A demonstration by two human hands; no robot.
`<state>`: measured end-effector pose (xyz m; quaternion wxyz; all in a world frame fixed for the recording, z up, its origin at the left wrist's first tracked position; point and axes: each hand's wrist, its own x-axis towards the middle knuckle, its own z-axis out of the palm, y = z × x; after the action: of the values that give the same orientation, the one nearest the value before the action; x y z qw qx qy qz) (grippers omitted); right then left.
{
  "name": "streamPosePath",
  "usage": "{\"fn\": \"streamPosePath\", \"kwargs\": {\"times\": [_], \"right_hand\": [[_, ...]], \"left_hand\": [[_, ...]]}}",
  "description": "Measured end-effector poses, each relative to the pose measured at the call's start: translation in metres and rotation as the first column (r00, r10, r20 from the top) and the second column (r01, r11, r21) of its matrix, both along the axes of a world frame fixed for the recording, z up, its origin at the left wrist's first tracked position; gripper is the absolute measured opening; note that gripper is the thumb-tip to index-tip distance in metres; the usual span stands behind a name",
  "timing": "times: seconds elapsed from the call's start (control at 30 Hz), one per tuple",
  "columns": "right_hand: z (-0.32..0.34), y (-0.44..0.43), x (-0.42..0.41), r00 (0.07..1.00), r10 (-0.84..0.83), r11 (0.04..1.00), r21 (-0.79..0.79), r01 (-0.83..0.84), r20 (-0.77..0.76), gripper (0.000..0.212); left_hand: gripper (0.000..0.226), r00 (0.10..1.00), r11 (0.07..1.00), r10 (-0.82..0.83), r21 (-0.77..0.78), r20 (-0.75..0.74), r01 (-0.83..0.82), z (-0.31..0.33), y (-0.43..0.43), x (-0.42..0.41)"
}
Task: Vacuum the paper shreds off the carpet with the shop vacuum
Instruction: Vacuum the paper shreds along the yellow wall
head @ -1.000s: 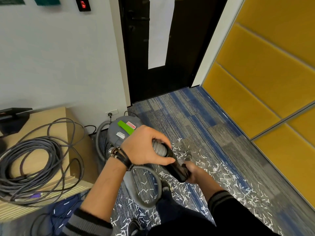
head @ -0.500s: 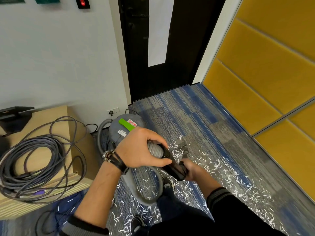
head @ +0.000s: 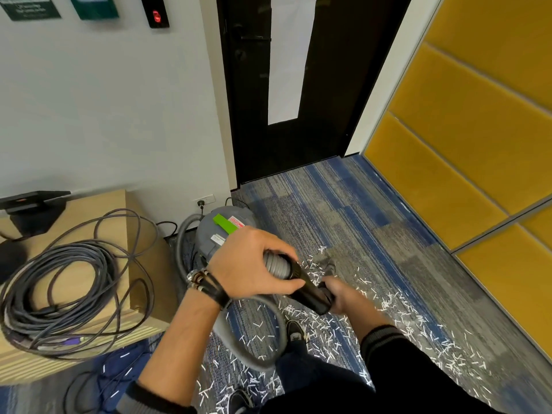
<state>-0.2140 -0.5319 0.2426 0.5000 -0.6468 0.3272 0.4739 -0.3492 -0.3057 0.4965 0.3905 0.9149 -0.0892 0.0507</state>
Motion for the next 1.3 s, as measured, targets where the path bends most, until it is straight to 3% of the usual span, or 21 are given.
{"fn": "streamPosePath", "kwargs": {"times": [0.1, 0.23, 0.43, 0.6, 0.87, 0.97, 1.13, 1.2, 1.3], "right_hand": [[0.012, 0.021, 0.011, 0.998, 0.034, 0.998, 0.048, -0.036, 0.046, 0.025], [0.012, 0.030, 0.021, 0.990, 0.071, 0.996, -0.058, -0.065, 0.120, 0.032], [-0.016, 0.001, 0.002, 0.996, 0.037, 0.995, -0.092, -0.029, 0.082, 0.035], [-0.005, -0.015, -0.009, 0.997, -0.001, 0.981, -0.191, 0.015, 0.073, 0.026], [-0.009, 0.036, -0.032, 0.997, 0.073, 0.997, -0.018, -0.073, 0.016, 0.022], [-0.002, 0.051, -0.066, 0.999, 0.007, 0.996, 0.086, -0.003, -0.048, 0.024], [-0.009, 0.024, -0.099, 0.992, -0.121, 0.989, 0.077, 0.123, -0.032, 0.042], [-0.025, 0.007, -0.102, 0.995, -0.097, 0.994, 0.042, 0.099, -0.030, 0.054], [-0.033, -0.002, -0.105, 0.995, -0.085, 0.995, 0.046, 0.087, -0.050, 0.055]], "left_hand": [[0.032, 1.000, 1.000, -0.029, 0.005, -0.001, 0.029, 0.007, 0.000, 0.005], [0.033, 0.999, 0.999, -0.031, -0.027, -0.031, 0.030, -0.002, -0.011, 0.008], [0.038, 0.993, 0.995, -0.098, -0.029, -0.066, 0.096, -0.009, -0.022, 0.005], [0.037, 0.990, 0.994, -0.023, -0.104, -0.138, 0.009, -0.027, -0.010, -0.012], [0.035, 1.000, 1.000, -0.015, 0.011, -0.013, 0.015, 0.003, 0.009, -0.035], [0.036, 0.999, 0.999, -0.034, 0.036, 0.001, 0.034, 0.010, 0.018, -0.052], [0.040, 0.997, 0.997, -0.063, -0.036, -0.038, 0.062, 0.002, 0.011, -0.076], [0.040, 0.997, 0.997, -0.070, -0.020, -0.042, 0.070, -0.001, 0.003, -0.081], [0.038, 0.998, 0.997, -0.067, 0.042, -0.014, 0.068, -0.001, -0.007, -0.089]]}}
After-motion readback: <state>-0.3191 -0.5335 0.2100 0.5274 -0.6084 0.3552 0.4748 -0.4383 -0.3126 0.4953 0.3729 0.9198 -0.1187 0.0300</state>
